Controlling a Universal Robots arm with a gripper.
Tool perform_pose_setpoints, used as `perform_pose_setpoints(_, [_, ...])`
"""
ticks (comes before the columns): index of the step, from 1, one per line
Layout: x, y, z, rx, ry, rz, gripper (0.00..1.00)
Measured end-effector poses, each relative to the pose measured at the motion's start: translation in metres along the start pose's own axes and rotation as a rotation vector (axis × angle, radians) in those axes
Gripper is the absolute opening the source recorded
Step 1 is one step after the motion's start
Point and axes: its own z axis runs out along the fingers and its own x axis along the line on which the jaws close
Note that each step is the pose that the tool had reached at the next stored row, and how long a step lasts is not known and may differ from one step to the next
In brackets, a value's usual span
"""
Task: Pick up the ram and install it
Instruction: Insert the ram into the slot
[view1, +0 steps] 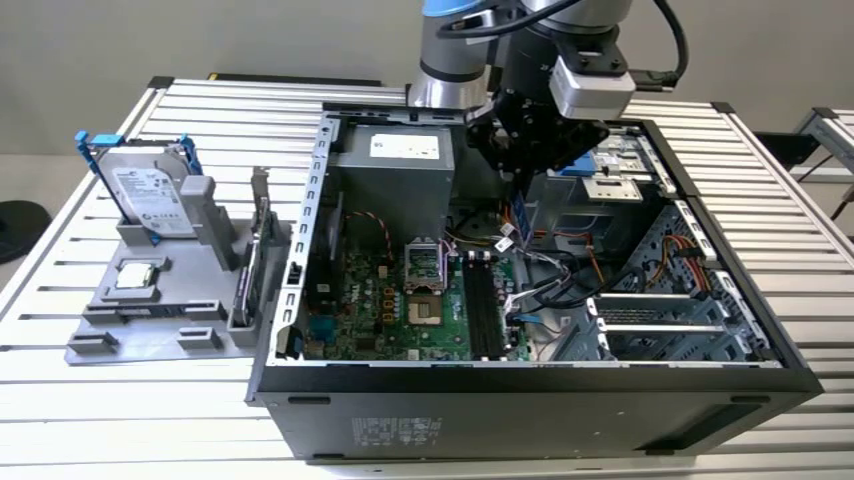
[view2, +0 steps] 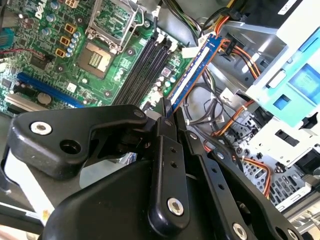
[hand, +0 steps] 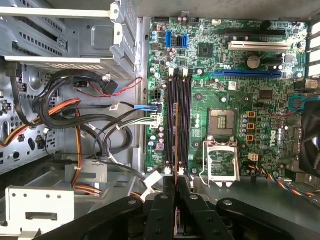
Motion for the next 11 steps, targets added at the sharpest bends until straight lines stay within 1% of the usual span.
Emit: perform_pose_setpoints(11, [0.0006, 0.0000, 0.0032, 0.0000, 0.0000, 0.000, 0.00])
